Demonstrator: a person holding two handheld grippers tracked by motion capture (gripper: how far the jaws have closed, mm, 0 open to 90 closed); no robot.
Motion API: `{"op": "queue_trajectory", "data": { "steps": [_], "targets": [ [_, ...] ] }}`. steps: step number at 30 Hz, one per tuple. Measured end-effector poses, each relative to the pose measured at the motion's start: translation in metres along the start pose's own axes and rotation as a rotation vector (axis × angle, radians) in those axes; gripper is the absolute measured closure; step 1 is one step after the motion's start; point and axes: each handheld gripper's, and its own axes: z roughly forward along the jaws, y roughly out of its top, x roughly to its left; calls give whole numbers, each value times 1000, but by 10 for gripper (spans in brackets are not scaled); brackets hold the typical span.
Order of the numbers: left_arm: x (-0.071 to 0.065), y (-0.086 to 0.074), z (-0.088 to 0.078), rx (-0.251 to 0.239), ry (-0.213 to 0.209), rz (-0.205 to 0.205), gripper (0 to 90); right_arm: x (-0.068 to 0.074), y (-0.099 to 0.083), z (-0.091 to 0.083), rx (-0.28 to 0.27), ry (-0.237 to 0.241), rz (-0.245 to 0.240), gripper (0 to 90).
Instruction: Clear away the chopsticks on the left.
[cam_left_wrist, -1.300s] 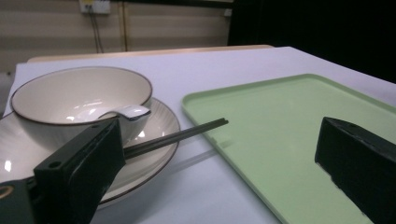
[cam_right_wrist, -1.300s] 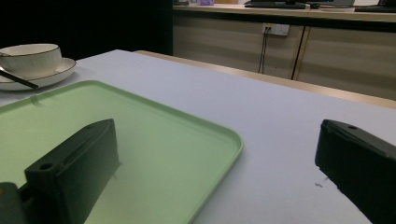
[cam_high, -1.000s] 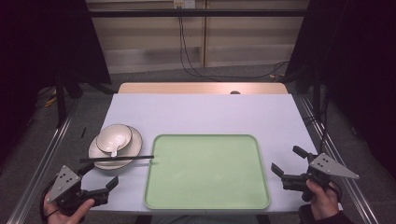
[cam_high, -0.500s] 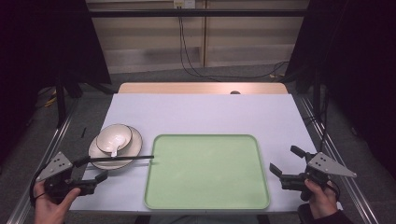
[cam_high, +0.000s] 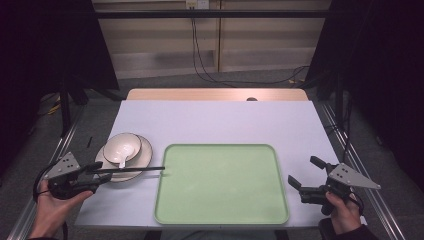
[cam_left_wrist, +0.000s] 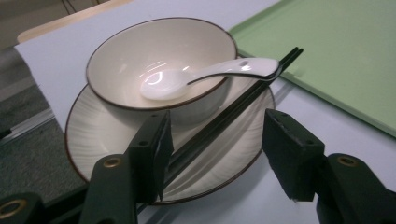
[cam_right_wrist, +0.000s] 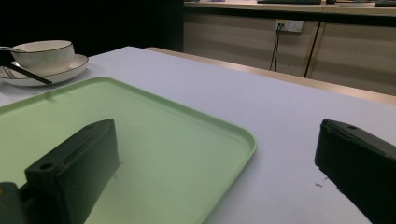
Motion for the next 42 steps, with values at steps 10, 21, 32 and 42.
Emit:
{"op": "queue_trajectory", "data": {
  "steps": [10,21,32,42],
  "targets": [
    [1,3,17,97,-18,76,627,2,0,0,12,10,-4,0],
    [6,10,25,153,-43,151,720,2,-1,1,19,8,-12,0],
    [8,5,30,173,-60,179,731,2,0,0,19,12,-6,0],
    [3,11,35,185,-101,215,731,2,-1,1,19,12,-2,0]
  ]
}}
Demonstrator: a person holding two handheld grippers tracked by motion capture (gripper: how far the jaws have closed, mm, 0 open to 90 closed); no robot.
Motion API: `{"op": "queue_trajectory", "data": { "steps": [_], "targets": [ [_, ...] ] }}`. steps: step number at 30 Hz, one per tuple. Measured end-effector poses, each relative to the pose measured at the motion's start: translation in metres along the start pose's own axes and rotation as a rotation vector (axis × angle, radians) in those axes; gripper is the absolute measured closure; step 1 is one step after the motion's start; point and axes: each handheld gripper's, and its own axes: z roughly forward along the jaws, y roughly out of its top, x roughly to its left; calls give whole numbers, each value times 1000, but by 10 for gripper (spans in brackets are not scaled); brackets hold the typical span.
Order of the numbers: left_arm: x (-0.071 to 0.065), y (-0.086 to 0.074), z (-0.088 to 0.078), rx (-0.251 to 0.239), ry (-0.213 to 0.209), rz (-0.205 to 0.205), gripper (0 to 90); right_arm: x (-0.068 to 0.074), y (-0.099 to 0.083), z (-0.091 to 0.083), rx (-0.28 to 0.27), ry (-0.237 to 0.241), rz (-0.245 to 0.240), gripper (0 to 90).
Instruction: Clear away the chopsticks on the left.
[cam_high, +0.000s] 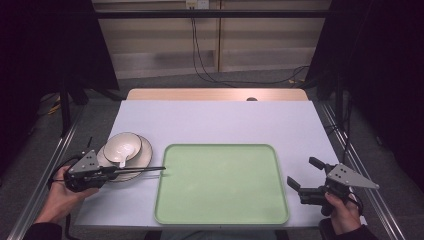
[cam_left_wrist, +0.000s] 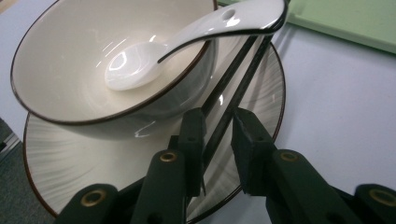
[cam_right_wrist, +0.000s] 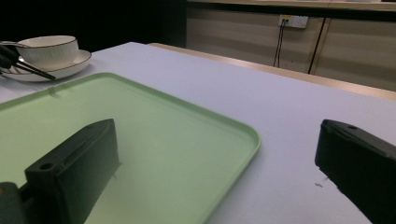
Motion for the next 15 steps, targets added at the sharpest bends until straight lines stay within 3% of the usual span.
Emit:
{"op": "queue_trajectory", "data": {
  "steps": [4,10,14,15],
  "targets": [
    [0,4,3,32,-23,31,729,0,0,0,3,2,3,0],
    [1,7,10,46,-58,43,703,-1,0,0,2,4,-2,0],
    [4,10,10,68,-103,75,772,0,0,1,5,5,4,0],
    [5,10,10,65,-115,64,791,-1,-1,1,6,4,4,0]
  ]
}}
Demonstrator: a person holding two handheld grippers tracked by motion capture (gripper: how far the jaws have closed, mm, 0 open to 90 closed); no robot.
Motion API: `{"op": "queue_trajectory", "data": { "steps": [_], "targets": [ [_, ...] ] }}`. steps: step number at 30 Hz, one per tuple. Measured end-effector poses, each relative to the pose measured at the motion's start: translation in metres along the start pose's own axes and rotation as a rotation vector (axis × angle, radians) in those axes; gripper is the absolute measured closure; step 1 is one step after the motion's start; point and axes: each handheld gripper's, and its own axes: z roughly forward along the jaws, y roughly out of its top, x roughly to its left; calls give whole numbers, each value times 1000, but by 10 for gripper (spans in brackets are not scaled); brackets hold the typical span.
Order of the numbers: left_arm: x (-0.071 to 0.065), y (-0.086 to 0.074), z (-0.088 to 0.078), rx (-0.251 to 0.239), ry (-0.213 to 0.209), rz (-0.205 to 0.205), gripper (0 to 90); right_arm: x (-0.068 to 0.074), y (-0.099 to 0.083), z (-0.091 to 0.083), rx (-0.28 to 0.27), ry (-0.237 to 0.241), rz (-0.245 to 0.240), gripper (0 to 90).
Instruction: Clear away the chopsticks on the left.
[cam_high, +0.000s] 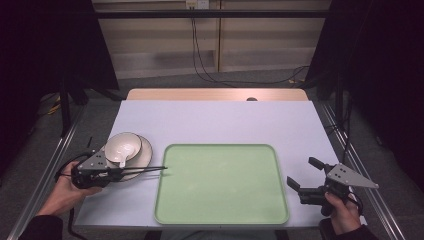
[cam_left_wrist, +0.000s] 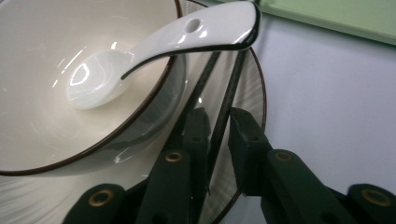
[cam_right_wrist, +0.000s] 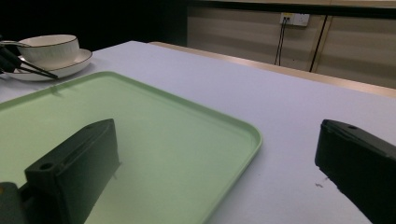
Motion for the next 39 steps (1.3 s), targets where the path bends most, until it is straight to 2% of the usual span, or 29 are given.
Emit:
{"op": "queue_trajectory", "data": {
  "steps": [5,6,7,11,12,15,16,17,19,21,22,28,29,31,33,39],
  "targets": [
    [1,-3,0,-26,-20,-13,818,0,0,0,-2,-2,1,0],
    [2,-3,-2,-14,-35,-7,856,0,0,-1,-7,0,5,0],
    [2,-3,-1,-23,-38,-14,856,0,0,-1,-7,0,5,0],
    [3,-2,-4,-8,-52,-4,862,0,0,0,-7,-6,8,0],
    [3,-2,-3,-21,-56,-11,862,0,0,0,-7,-7,8,0],
    [2,-1,-4,-18,-60,-20,863,0,0,0,-8,-6,8,0],
    [1,-1,-4,-30,-48,-32,863,0,0,0,-7,-6,9,0],
    [1,0,-6,-26,-58,-41,863,0,0,0,-3,0,6,0],
    [-1,1,-8,-54,-46,-67,863,-1,0,0,-4,1,6,0],
    [-2,2,-10,-43,-43,-67,863,-1,0,0,-5,0,6,0],
    [-4,2,-9,-64,-33,-82,863,-1,0,0,-5,0,5,0],
    [-11,3,-16,-111,-16,-128,863,0,0,0,-7,3,6,0],
    [-14,4,-16,-122,0,-143,863,0,1,-1,-4,7,6,0],
    [-16,4,-18,-117,-1,-162,863,-1,1,-1,-6,5,7,0],
    [-19,5,-19,-148,30,-193,863,-1,1,-1,-6,6,7,0],
    [-32,10,-27,-210,69,-258,863,-1,1,-1,-8,6,6,0]
  ]
}}
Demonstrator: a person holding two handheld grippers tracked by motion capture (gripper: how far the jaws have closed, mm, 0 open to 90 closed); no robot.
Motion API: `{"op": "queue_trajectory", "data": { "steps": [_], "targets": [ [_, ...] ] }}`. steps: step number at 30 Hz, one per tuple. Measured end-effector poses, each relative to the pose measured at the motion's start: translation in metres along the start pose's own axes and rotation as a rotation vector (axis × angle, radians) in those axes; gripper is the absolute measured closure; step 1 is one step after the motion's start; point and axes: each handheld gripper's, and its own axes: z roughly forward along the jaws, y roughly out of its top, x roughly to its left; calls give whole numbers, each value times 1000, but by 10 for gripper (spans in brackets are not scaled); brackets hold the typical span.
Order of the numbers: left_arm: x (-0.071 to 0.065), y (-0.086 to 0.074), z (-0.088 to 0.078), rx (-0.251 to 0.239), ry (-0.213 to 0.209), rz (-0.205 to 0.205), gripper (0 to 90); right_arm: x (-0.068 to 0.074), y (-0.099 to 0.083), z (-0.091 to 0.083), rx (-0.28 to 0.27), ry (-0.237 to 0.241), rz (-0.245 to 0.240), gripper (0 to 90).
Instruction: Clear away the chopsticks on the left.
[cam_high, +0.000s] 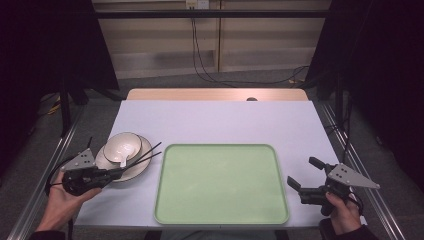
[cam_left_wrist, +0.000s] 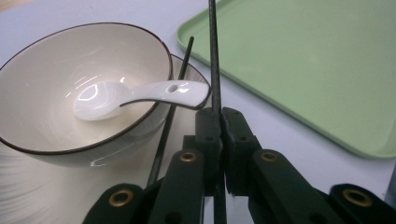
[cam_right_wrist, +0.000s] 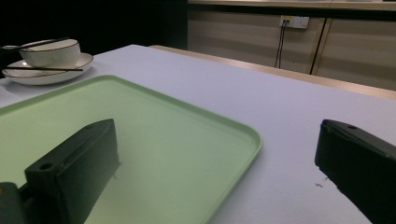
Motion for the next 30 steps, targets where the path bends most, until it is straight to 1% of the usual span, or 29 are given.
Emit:
{"op": "queue_trajectory", "data": {
  "steps": [1,2,3,5,7,10,11,13,14,16,17,18,19,20,21,22,23,24,25,26,28,30],
  "targets": [
    [-3,0,0,-6,-11,-3,863,0,0,0,0,1,0,0],
    [-6,0,0,-15,-11,-18,863,0,0,0,0,1,0,0],
    [-8,0,-1,-4,-3,-3,863,0,0,0,-1,1,0,0],
    [-14,0,0,-16,-12,-19,864,0,0,0,0,1,-1,0],
    [-21,2,-1,-18,-7,-17,864,0,0,0,-2,0,2,0],
    [-32,2,1,-32,-13,-44,863,0,0,1,-4,2,3,0],
    [-35,3,3,-30,-25,-53,863,0,0,1,-2,1,2,0],
    [-42,4,6,-37,0,-69,864,0,0,1,3,0,8,0],
    [-44,5,7,-41,-3,-77,864,0,0,1,2,0,5,0],
    [-50,6,9,-55,1,-107,864,0,0,0,1,5,3,0],
    [-53,7,11,-54,-2,-116,864,0,0,0,0,2,2,0],
    [-56,8,14,-48,-15,-137,864,0,0,0,-1,2,3,0],
    [-59,9,16,-38,-20,-143,863,0,0,1,1,3,5,0],
    [-63,10,18,-35,-5,-152,863,0,0,1,1,3,5,0],
    [-66,11,20,-40,-7,-168,864,0,0,1,0,2,1,0],
    [-68,13,20,-38,-3,-167,864,1,0,1,-1,0,1,0],
    [-72,14,22,-42,-1,-179,864,0,0,1,-1,3,1,0],
    [-74,16,23,-38,6,-182,864,0,0,1,-1,3,0,0],
    [-78,17,25,-30,22,-187,864,0,0,1,-1,4,0,0],
    [-80,18,27,-23,23,-188,864,0,0,1,-1,5,1,0],
    [-85,21,31,-26,27,-220,864,0,0,1,2,2,0,0],
    [-90,23,36,-25,45,-228,864,0,0,1,2,8,1,0]
  ]
}}
